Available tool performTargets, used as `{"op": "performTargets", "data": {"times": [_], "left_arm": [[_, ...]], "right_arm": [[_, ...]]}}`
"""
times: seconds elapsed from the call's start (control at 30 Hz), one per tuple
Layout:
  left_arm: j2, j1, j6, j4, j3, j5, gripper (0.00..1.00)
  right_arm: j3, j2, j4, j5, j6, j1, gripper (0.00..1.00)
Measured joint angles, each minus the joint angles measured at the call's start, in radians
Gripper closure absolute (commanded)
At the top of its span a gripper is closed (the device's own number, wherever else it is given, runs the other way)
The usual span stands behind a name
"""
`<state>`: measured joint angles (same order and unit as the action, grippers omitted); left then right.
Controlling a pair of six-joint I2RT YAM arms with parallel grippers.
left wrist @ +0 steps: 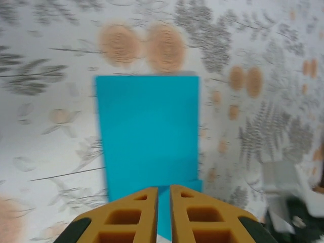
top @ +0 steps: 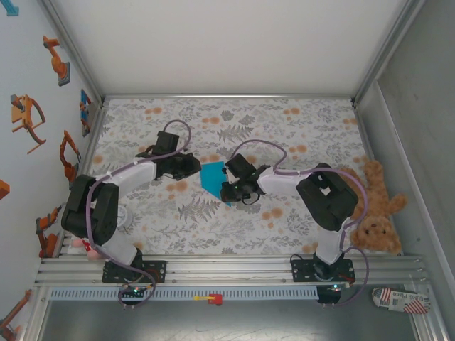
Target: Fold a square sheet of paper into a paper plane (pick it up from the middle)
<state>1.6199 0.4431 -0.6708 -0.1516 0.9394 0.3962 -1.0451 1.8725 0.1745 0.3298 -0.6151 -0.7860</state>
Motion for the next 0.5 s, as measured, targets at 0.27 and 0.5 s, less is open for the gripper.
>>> {"op": "performTargets", "data": {"times": [0.27, 0.5], "left_arm": [[0.170, 0.095, -0.039, 0.048, 0.021, 0.028, 0.90], [0.231, 0.089, -0.054, 0.047, 0.045, 0.018, 0.92]], "right_arm": [[-0.013, 0.020, -0.032, 0.040, -0.006, 0.031, 1.00], [0.009, 0.014, -0.075, 0.054, -0.006, 0.038, 1.00]]}}
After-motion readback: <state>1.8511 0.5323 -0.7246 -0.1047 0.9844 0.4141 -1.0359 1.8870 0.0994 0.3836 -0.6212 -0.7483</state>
